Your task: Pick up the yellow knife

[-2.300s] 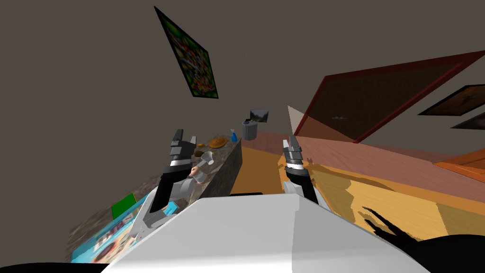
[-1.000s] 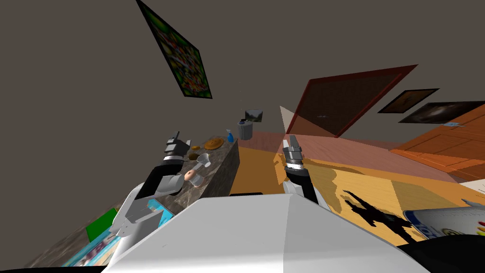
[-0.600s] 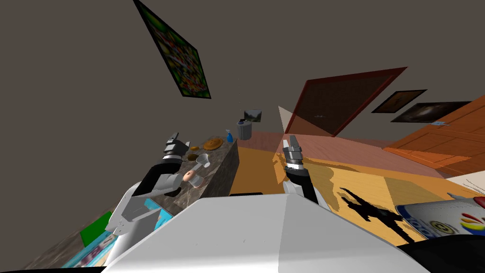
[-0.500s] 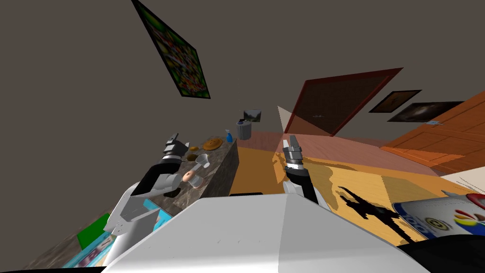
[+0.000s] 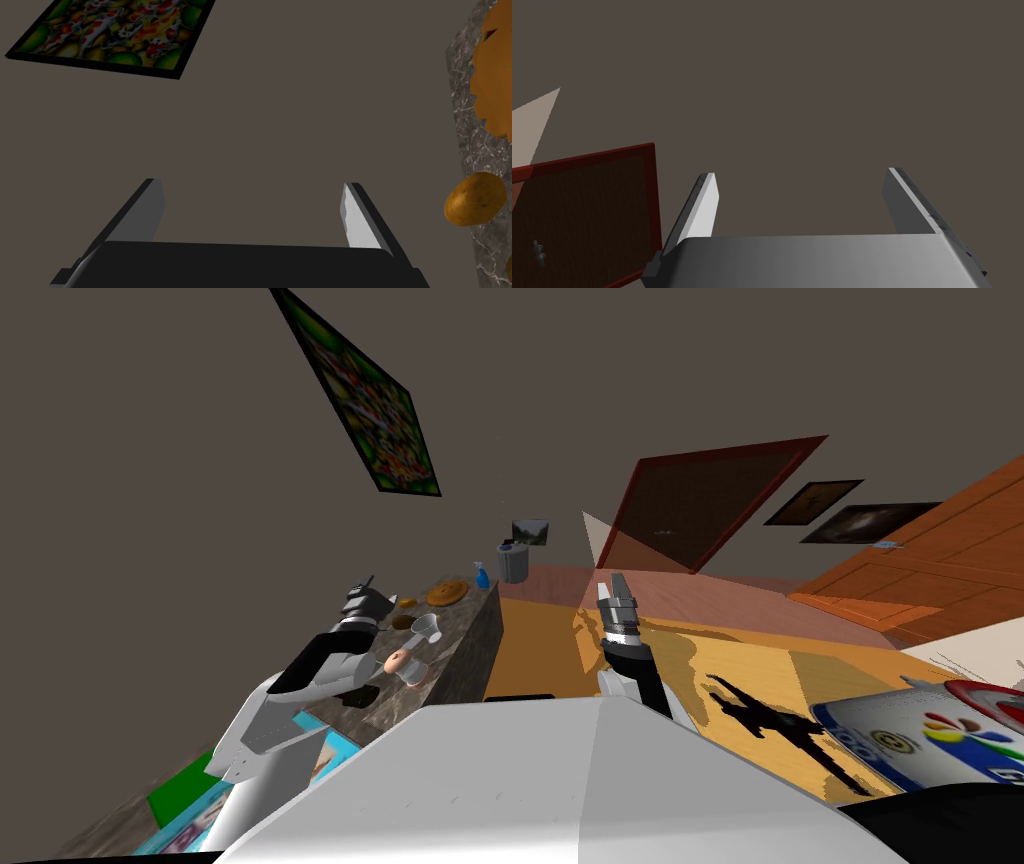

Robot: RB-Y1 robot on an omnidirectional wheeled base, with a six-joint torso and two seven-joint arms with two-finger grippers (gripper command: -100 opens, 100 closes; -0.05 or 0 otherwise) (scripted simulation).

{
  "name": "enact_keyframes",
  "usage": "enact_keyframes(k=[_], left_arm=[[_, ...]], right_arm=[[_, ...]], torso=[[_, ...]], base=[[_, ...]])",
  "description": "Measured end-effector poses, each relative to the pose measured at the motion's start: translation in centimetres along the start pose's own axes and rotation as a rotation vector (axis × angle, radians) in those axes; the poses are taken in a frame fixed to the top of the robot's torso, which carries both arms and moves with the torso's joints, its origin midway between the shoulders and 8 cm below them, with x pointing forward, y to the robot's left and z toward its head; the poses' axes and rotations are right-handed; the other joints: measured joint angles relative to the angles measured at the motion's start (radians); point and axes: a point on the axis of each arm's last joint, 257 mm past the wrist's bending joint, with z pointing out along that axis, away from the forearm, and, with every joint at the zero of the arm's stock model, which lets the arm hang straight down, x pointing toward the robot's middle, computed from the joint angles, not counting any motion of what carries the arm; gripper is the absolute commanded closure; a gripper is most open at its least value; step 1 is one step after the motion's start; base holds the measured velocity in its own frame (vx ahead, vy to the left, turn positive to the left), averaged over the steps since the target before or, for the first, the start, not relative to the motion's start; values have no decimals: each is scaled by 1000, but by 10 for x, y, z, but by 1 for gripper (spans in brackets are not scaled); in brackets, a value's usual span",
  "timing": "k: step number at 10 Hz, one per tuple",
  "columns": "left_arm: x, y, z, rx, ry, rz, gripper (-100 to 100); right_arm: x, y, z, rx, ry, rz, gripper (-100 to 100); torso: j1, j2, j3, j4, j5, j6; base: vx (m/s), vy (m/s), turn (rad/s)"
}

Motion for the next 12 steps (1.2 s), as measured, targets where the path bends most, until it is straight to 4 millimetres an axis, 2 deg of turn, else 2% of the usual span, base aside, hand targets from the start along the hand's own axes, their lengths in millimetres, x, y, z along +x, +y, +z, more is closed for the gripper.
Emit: enact_keyframes(k=[7, 12], left_arm=[[-39, 43, 2, -188, -88, -95, -100], [-71, 88, -6, -360, -174, -201, -100]], right_arm=[[0, 0, 0, 0, 0, 0, 0], [0, 0, 0, 0, 0, 0, 0]], torso=[[0, 0, 0, 0, 0, 0], [0, 0, 0, 0, 0, 0]], base=[[-4, 5, -37], [-2, 7, -45]])
